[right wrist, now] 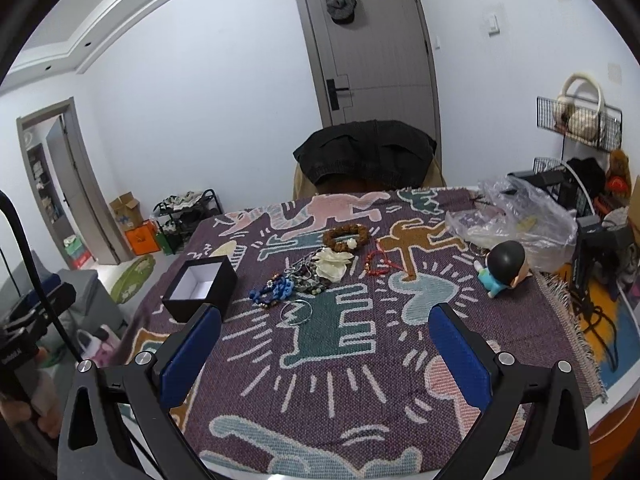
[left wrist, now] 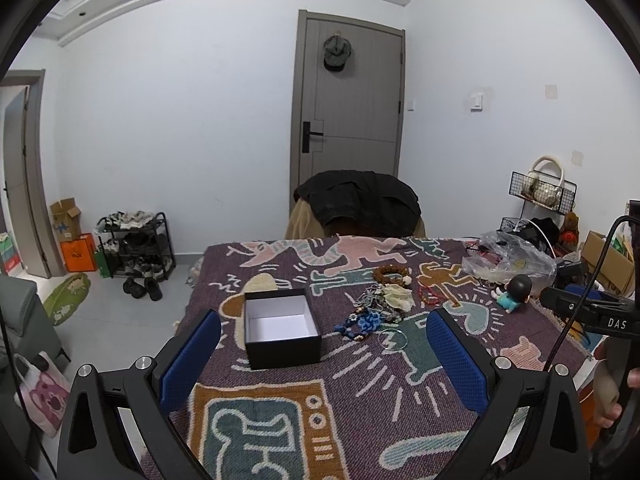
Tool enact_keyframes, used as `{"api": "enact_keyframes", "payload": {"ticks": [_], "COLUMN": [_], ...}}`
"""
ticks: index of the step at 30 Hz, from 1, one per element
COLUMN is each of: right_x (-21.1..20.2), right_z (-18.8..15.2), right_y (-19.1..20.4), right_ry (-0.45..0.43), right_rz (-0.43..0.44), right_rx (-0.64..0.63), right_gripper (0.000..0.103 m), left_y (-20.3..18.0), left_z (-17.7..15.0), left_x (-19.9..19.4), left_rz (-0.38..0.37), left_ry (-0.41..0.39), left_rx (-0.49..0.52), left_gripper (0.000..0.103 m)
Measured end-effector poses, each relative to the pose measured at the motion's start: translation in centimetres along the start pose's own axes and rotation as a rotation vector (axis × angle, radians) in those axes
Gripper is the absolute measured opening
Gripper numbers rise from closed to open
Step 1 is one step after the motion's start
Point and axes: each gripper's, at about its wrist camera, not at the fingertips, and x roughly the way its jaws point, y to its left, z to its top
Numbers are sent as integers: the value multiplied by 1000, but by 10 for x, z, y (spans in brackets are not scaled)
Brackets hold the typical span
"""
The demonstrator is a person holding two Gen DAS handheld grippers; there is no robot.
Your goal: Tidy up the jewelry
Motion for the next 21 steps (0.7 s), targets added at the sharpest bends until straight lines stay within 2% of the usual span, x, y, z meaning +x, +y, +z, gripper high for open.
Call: {"api": "enact_keyframes", "payload": {"ticks": [6,7,9,11,15,17,21], "right_x": [23,27,39,50,72,82,105], "right_z": [7,8,8,6,2,1,-3], "right_y": [-11,-13,-16,-22,-31,-36,-46], "right_ry": [49,62,101,130,168,185,239], "right_rz": [32,37,39,45,50,48,45], "right_rx": [53,66,85,102,137,140,155], "right_gripper": [101,99,87,81,78,77,74], "left_y": [-5,-7,-10,-15,-23,-27,-37], "left_z": [2,2,2,2,-1,-4,-10], "left_x": [25,28,39,56,85,101,137], "left_rz": [-48,-55,-78,-105,-133,-143,-169], "left_ry": [27,34,58,99,158,194,275], "left_rx": [14,14,17,25,41,48,64], "left_gripper": [101,98,91,79,74,64,62]}}
